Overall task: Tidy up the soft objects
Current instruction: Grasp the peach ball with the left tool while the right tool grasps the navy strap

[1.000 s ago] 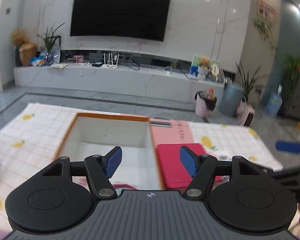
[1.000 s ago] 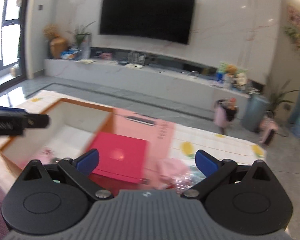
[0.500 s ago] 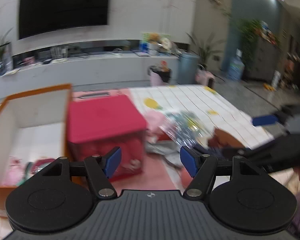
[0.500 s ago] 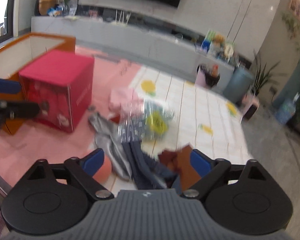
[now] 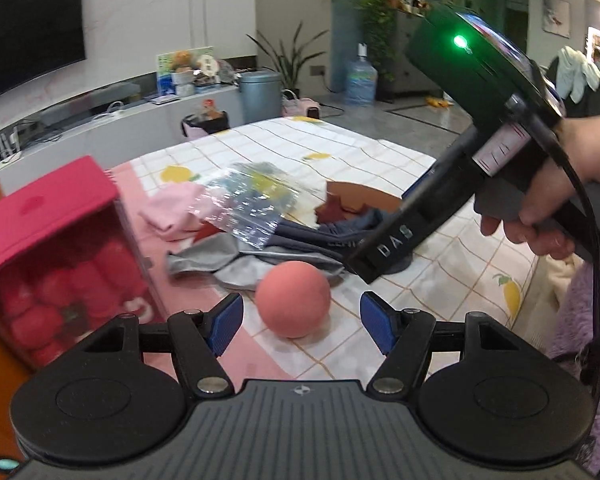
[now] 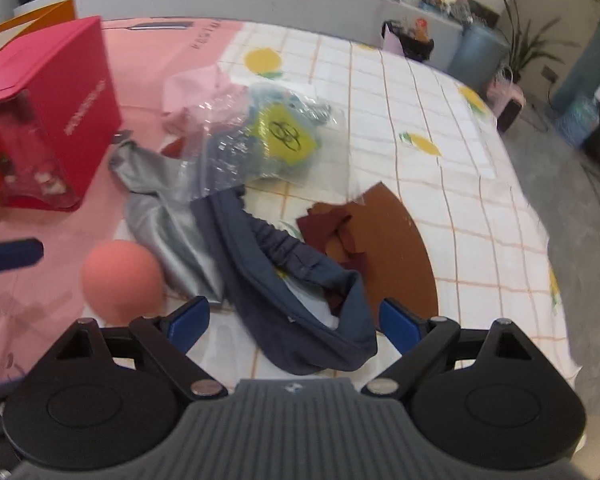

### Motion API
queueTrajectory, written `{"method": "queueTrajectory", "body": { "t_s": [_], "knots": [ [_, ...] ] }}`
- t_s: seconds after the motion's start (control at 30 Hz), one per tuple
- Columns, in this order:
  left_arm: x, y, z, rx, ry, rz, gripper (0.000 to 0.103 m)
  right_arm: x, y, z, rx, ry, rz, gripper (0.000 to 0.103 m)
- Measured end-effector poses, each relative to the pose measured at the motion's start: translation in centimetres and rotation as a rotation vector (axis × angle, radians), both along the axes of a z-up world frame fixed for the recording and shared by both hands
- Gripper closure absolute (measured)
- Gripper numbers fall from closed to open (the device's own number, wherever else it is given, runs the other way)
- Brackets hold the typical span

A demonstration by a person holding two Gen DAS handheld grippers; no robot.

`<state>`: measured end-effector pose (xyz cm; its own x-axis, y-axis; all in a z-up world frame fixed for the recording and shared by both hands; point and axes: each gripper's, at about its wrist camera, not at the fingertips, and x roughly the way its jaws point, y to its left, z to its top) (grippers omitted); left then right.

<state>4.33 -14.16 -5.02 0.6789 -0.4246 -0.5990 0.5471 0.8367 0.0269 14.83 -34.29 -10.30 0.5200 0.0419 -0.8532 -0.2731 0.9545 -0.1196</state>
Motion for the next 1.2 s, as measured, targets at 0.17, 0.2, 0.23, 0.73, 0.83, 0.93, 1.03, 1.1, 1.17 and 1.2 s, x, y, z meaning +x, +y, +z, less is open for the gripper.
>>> {"method": "queueTrajectory", "body": {
  "t_s": [0.17, 0.2, 0.23, 0.73, 0.83, 0.93, 1.03, 1.1, 1.17, 1.2],
  "knots": [
    [0.9, -0.9, -1.2, -0.009, 0.027, -0.044, 0.024, 0.7, -0.3, -0.9, -0.002, 0.036, -0.012, 0.015],
    [1.3, -1.0, -1.4, -0.013, 0.032, -0.046, 0.024, 0.7, -0.3, -1.0, -0.002, 0.037, -0.010, 0.016],
    [1.5, -1.2, -1.6, -0.008, 0.035, -0.043, 0.024, 0.7, -0.3, -1.0, -0.001, 0.039, -0.010, 0.018],
    [2.9, 0.6, -1.4, -0.066, 0.089, 0.068, 0.053, 1.0, -1.1, -1.2, 0.075, 0.067, -0.028, 0.075],
    [2.2, 1.5, -0.6, -0.062, 0.084, 0.099, 0.053, 1.0, -1.6, -1.0, 0.100, 0.070, -0.046, 0.090],
    [1.3, 2.7, 0.1, -0.057, 0.097, 0.134, 0.053, 0.5, -1.7, -0.3, 0.139, 0.050, -0.031, 0.094],
    [0.4, 3.8, 0.8, -0.052, 0.100, 0.160, 0.053, -0.9, -1.1, 1.5, 0.138, -0.046, 0.006, 0.094],
    [-0.2, 4.3, 1.4, -0.056, 0.094, 0.174, 0.053, -2.2, -0.7, 2.8, 0.150, -0.112, 0.041, 0.095],
    [-0.8, 4.9, 1.8, -0.065, 0.086, 0.178, 0.053, -3.4, 0.0, 3.8, 0.137, -0.149, 0.060, 0.095],
    [-1.2, 5.2, 2.0, -0.067, 0.081, 0.177, 0.053, -4.0, 0.3, 4.1, 0.127, -0.163, 0.061, 0.095]
  ]
}}
